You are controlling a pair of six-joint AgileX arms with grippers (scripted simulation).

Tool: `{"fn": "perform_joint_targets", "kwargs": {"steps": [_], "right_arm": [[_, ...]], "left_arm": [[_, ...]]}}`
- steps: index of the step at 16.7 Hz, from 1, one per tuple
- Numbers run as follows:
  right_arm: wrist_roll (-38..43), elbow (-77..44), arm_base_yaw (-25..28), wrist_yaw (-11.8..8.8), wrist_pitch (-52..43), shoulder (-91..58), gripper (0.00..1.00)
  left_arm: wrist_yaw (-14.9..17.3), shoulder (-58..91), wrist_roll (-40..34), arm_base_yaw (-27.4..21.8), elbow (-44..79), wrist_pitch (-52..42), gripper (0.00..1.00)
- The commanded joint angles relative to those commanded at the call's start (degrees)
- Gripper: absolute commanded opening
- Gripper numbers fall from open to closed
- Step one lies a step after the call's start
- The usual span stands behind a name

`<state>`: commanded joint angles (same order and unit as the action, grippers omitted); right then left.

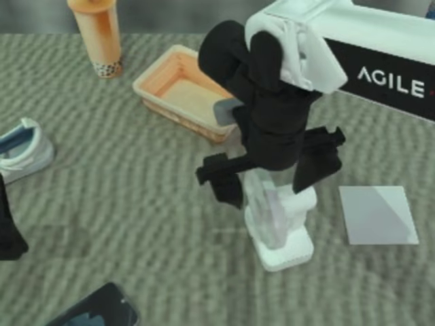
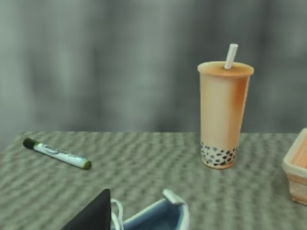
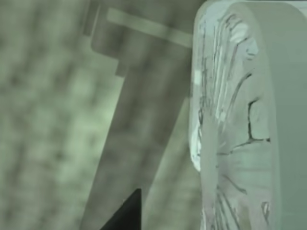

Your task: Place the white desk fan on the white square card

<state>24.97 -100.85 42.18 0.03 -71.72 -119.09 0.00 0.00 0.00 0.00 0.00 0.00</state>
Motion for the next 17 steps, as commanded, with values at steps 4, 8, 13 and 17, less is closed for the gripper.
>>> {"fn": "perform_joint_targets", "kwargs": {"steps": [4,8,13,17], "right_arm": [[0.0,0.0,0.0,0.0,0.0,0.0,0.32],[0.0,0.0,0.0,0.0,0.0,0.0,0.02],[0.0,0.0,0.0,0.0,0.0,0.0,0.0],[0.04,-0.01,-0.17,0.02,0.0,0.44,0.0]], "left_arm": [[0.0,0.0,0.0,0.0,0.0,0.0,1.0],[0.0,0.0,0.0,0.0,0.0,0.0,1.0],[0.0,0.0,0.0,0.0,0.0,0.0,1.0],[0.0,0.0,0.0,0.0,0.0,0.0,1.0]]}}
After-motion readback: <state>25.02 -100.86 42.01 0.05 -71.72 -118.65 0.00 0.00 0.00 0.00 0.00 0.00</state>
